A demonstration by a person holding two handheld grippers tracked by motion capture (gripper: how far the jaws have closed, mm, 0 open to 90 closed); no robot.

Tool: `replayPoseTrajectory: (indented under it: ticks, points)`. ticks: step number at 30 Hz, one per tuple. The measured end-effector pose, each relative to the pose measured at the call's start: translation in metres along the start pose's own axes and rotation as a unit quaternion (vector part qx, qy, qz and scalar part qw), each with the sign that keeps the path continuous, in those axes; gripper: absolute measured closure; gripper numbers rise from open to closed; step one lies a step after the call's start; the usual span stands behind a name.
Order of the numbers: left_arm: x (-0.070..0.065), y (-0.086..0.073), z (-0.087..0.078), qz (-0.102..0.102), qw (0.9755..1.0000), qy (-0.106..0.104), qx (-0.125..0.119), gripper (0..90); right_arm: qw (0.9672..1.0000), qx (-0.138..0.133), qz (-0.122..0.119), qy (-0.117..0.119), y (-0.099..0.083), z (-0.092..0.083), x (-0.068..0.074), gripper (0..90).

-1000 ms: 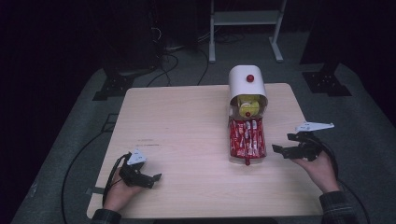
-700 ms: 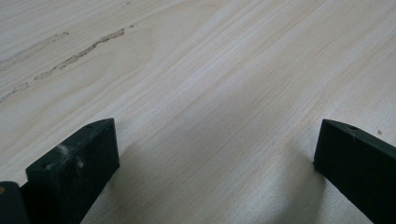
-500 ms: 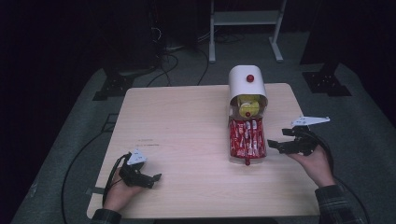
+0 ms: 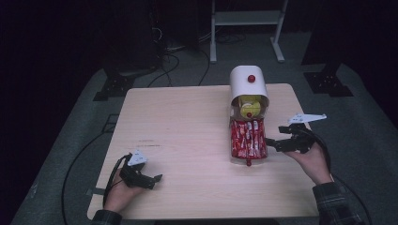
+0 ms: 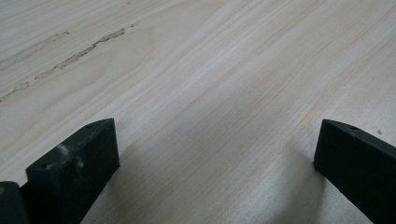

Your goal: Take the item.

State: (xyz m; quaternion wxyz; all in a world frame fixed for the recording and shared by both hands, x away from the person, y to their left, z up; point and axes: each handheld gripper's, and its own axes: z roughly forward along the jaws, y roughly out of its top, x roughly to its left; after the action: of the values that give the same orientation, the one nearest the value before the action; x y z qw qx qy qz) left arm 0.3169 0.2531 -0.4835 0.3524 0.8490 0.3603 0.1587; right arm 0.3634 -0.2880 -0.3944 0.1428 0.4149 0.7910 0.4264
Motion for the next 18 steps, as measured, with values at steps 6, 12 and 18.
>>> replayPoseTrajectory:
  ticks: [6,12,18]
  points:
    - [0.0001,0.0,0.0,0.001,1.0,0.0,0.0,0.0,1.0,-0.001,-0.003,0.002,0.0005,0.0033,0.0025,13.7]
    - [-0.0002,-0.0001,-0.0001,-0.001,1.0,0.0,0.0,0.0,1.0,0.0,-0.007,0.004,0.0017,0.0066,0.005,13.7]
    - [-0.0003,-0.0002,-0.0003,-0.001,1.0,0.001,0.0,0.0,1.0,0.0,-0.009,0.003,0.0051,0.0113,0.0089,13.7]
